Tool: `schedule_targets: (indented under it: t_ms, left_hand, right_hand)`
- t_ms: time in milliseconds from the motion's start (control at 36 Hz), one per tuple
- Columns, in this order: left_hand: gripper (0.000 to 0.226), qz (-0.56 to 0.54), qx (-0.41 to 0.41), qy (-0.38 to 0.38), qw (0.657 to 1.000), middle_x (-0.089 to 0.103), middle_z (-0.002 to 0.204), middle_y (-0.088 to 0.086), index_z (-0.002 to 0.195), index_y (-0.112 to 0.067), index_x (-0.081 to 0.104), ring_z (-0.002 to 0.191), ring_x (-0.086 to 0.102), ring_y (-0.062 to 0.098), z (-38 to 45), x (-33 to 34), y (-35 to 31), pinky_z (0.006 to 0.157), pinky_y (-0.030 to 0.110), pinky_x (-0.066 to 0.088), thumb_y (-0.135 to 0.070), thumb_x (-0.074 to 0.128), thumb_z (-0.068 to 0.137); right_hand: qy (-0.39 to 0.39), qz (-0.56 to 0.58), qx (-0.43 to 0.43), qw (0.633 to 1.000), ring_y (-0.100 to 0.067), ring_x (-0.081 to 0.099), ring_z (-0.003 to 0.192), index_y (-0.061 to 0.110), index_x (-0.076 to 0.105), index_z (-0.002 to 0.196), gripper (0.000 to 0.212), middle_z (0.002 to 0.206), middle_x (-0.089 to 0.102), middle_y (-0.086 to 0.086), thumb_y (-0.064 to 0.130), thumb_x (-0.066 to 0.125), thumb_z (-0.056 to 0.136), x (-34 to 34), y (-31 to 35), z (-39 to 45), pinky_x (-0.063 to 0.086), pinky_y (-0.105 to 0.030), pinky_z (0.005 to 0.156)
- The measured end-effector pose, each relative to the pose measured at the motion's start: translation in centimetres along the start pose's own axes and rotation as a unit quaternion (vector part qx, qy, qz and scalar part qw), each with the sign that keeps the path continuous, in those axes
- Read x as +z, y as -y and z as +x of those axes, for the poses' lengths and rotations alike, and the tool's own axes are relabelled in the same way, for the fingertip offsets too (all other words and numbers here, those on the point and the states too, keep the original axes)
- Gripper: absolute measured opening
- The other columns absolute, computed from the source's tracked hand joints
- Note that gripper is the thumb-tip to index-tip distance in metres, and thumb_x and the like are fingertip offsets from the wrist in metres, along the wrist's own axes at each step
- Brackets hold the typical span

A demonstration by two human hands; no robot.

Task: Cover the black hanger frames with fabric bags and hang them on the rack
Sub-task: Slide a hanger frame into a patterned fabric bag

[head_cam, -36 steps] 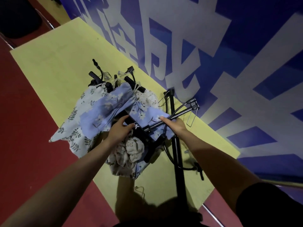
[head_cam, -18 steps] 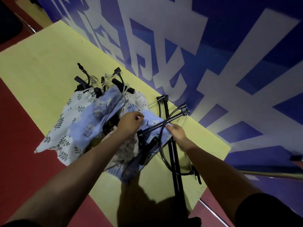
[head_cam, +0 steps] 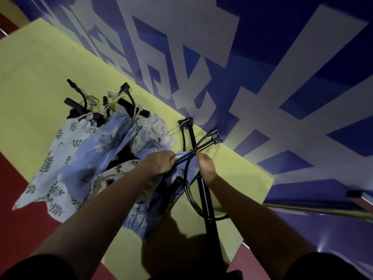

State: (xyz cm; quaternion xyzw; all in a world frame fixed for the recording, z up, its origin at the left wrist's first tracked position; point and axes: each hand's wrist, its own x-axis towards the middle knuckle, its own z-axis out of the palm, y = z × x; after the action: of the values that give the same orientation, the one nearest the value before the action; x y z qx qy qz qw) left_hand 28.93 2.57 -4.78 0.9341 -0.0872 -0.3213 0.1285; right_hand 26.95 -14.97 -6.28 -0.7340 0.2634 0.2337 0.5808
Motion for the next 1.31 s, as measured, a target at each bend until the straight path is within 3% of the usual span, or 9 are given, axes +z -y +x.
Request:
schedule_targets:
  t_ms: [111, 306, 444, 556, 722, 1000, 1083, 1194, 1306]
  left_hand:
    - [0.045, 0.023, -0.009, 0.038, 0.999, 0.061, 0.120, 0.016, 0.118, -0.010, 0.059, 0.108, 0.057, 0.031, -0.4, 0.1, -0.3, 0.087, 0.037, 0.043, -0.035, 0.024, 0.106]
    - [0.048, 0.052, -0.028, -0.030, 0.998, 0.065, 0.100, 0.014, 0.087, -0.011, 0.060, 0.086, 0.057, 0.028, -1.0, 1.0, 0.0, 0.071, 0.033, 0.042, -0.045, 0.030, 0.102]
    - [0.036, 0.090, -0.014, -0.107, 0.990, 0.061, 0.111, 0.010, 0.112, -0.009, 0.061, 0.103, 0.059, 0.029, -1.8, 1.4, -1.0, 0.078, 0.034, 0.045, -0.033, 0.036, 0.103]
    - [0.038, 0.084, 0.022, -0.066, 0.994, 0.065, 0.107, 0.011, 0.108, -0.011, 0.063, 0.097, 0.062, 0.030, -1.9, 1.6, -0.4, 0.076, 0.037, 0.050, -0.030, 0.031, 0.103]
    - [0.044, 0.127, 0.035, -0.042, 0.990, 0.067, 0.104, 0.013, 0.109, -0.009, 0.060, 0.096, 0.062, 0.031, -2.6, 2.3, -0.1, 0.068, 0.032, 0.036, -0.033, 0.023, 0.106]
    - [0.046, 0.134, 0.072, -0.028, 0.988, 0.060, 0.123, 0.011, 0.148, -0.036, 0.031, 0.100, 0.061, 0.034, -2.9, 3.7, 0.6, 0.075, 0.036, 0.050, -0.038, 0.028, 0.102]
    - [0.046, 0.125, 0.082, -0.008, 0.989, 0.045, 0.137, 0.013, 0.148, -0.034, 0.033, 0.116, 0.052, 0.035, -3.7, 4.4, 0.1, 0.085, 0.043, 0.051, -0.038, 0.028, 0.103]
    - [0.045, 0.114, 0.089, -0.007, 0.989, 0.038, 0.142, 0.014, 0.146, -0.034, 0.039, 0.128, 0.045, 0.032, -3.7, 4.7, -0.4, 0.090, 0.044, 0.050, -0.039, 0.030, 0.102]
    - [0.043, 0.023, 0.069, -0.015, 0.997, 0.039, 0.143, 0.015, 0.137, -0.031, 0.051, 0.126, 0.050, 0.032, -3.2, 5.0, 0.5, 0.094, 0.042, 0.048, -0.042, 0.035, 0.100]
  right_hand:
    - [-0.018, -0.007, -0.011, 1.000, -0.029, 0.060, 0.103, 0.001, 0.065, 0.111, 0.035, 0.114, 0.066, -0.016, 0.027, 0.043, 0.102, 0.1, -0.1, -0.5, 0.044, -0.033, 0.090]
    - [-0.012, -0.029, 0.003, 0.999, -0.029, 0.060, 0.104, 0.004, 0.066, 0.112, 0.035, 0.112, 0.065, -0.014, 0.030, 0.045, 0.100, -0.4, 0.5, -0.7, 0.044, -0.034, 0.093]
    - [0.009, -0.051, 0.004, 0.999, -0.024, 0.057, 0.076, 0.008, 0.064, 0.083, 0.034, 0.085, 0.064, -0.011, 0.032, 0.045, 0.100, -1.3, 0.5, -0.5, 0.043, -0.029, 0.067]
    - [-0.007, -0.093, -0.017, 0.995, -0.022, 0.049, 0.063, 0.016, 0.048, 0.066, 0.040, 0.065, 0.052, -0.004, 0.034, 0.041, 0.101, -1.2, 0.1, -0.7, 0.035, -0.028, 0.056]
    - [-0.037, -0.124, -0.067, 0.989, -0.024, 0.049, 0.082, 0.011, 0.052, 0.090, 0.028, 0.086, 0.054, -0.007, 0.032, 0.039, 0.102, -0.5, -0.8, -1.6, 0.034, -0.029, 0.072]
    - [-0.037, -0.272, -0.053, 0.960, -0.026, 0.047, 0.072, 0.015, 0.048, 0.064, 0.038, 0.066, 0.048, -0.004, 0.031, 0.044, 0.098, -1.5, -0.7, -1.8, 0.032, -0.028, 0.064]
    - [-0.065, -0.362, -0.071, 0.927, -0.024, 0.054, 0.066, 0.012, 0.059, 0.067, 0.043, 0.067, 0.056, -0.006, 0.040, 0.045, 0.097, -2.4, -0.5, -2.5, 0.035, -0.028, 0.058]
    - [-0.082, -0.368, -0.133, 0.917, -0.022, 0.049, 0.060, 0.013, 0.050, 0.062, 0.045, 0.061, 0.051, -0.003, 0.038, 0.045, 0.098, -2.2, 1.7, -2.8, 0.029, -0.027, 0.049]
    - [-0.034, -0.338, -0.219, 0.915, -0.023, 0.055, 0.077, 0.009, 0.062, 0.082, 0.021, 0.089, 0.059, -0.007, 0.024, 0.053, 0.094, -1.2, 3.1, -1.5, 0.037, -0.029, 0.065]
